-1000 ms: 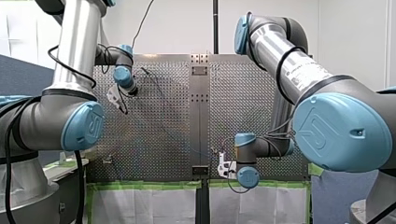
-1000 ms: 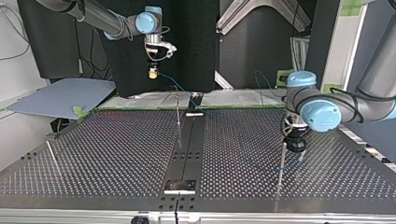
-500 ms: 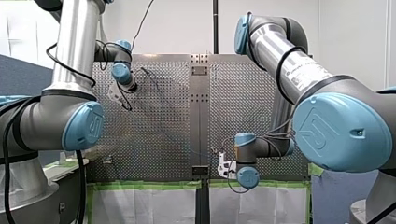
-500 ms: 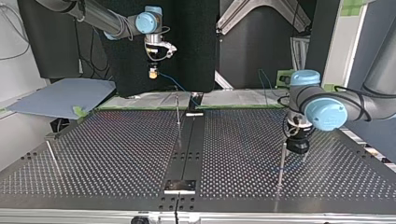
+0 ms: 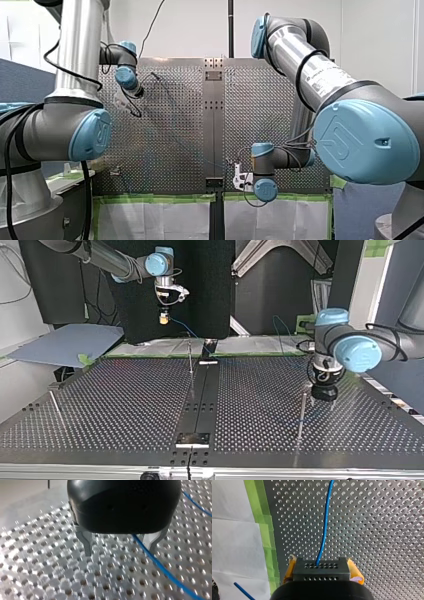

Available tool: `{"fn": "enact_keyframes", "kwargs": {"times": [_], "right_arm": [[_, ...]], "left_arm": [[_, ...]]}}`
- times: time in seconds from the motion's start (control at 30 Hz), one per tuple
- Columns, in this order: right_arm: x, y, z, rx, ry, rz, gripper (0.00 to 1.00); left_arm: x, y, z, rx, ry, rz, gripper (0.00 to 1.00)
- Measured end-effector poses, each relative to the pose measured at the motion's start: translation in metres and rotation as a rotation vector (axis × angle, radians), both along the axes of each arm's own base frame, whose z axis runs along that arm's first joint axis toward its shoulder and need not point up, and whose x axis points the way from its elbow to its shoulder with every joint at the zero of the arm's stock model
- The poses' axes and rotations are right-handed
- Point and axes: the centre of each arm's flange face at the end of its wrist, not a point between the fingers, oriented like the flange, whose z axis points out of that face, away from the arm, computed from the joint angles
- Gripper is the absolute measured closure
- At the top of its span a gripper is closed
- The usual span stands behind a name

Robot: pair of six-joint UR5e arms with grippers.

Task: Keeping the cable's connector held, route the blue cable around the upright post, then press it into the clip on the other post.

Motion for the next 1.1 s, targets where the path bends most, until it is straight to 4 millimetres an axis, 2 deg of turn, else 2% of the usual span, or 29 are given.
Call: {"fn": "enact_keyframes", "kwargs": {"times": [0.27, 0.63, 0.93, 1.1], "right_arm": [[0.0, 0.0, 0.0, -0.001, -0.001, 0.0, 1.0], [0.0, 0.0, 0.0, -0.001, -0.002, 0.0, 1.0], [0.0, 0.0, 0.001, -0.001, -0.005, 0.0, 1.0], [0.0, 0.0, 0.001, -0.001, -0.006, 0.0, 1.0]], "left_arm": [[-0.019, -0.01, 0.025, -0.063, -0.009, -0.028, 0.0], [-0.044, -0.022, 0.056, -0.042, -0.018, -0.076, 0.0], [-0.065, -0.036, 0.045, -0.062, -0.008, -0.14, 0.0], [-0.078, -0.038, 0.045, -0.055, -0.031, -0.133, 0.0]]}}
